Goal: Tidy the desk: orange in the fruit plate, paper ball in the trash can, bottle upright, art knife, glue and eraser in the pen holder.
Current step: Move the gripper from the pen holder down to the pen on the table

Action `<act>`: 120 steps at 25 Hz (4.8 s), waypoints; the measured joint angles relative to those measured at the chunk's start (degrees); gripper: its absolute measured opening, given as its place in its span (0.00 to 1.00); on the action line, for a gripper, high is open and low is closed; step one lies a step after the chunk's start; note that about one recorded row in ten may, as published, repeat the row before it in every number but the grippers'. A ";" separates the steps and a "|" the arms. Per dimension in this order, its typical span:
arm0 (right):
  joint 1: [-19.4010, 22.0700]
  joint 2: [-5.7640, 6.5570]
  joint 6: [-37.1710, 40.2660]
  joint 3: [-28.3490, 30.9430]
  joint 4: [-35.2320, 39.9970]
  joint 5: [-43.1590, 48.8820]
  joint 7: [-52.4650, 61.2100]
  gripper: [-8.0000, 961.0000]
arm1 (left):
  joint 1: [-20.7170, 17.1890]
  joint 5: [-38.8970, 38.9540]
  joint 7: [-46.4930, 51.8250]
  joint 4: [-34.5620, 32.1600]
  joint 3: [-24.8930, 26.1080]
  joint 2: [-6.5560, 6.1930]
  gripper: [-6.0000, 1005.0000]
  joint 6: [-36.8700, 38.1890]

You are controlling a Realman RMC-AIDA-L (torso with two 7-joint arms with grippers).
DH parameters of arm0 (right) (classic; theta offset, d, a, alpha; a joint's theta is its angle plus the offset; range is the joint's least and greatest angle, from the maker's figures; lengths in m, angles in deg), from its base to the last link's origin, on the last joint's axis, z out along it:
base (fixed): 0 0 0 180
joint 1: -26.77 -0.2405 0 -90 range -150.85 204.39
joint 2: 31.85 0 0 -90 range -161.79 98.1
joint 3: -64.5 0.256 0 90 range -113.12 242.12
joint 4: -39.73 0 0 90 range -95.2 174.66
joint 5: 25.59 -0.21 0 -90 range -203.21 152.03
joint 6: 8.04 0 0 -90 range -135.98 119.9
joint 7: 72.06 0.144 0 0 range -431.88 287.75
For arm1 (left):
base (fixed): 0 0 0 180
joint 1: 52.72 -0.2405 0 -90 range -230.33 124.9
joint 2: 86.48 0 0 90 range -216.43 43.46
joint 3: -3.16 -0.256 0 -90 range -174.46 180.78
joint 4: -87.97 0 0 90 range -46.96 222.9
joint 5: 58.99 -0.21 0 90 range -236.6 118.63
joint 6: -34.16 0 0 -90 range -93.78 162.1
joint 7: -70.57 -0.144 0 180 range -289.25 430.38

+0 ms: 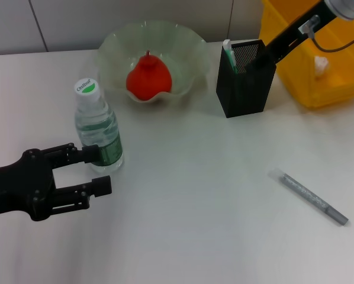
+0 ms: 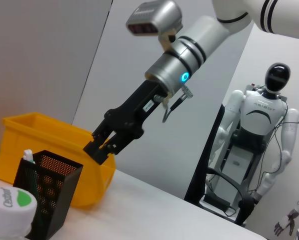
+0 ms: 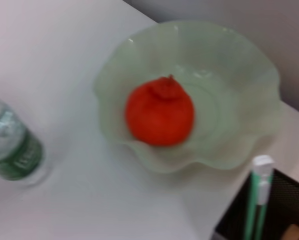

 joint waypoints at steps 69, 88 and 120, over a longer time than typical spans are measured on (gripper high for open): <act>3.71 -0.39 -5.20 0.06 22.64 27.24 18.62 0.34 | 0.85 -0.95 -14.15 3.53 -0.67 0.30 0.72 5.90; 3.78 -0.39 -8.02 0.06 26.37 27.98 19.77 0.25 | 0.62 -0.98 -14.15 5.36 -0.61 0.04 0.72 5.53; 3.68 -0.39 -8.61 0.12 28.42 30.18 21.19 0.27 | 0.37 -1.05 -15.68 7.38 0.70 -0.14 0.72 5.52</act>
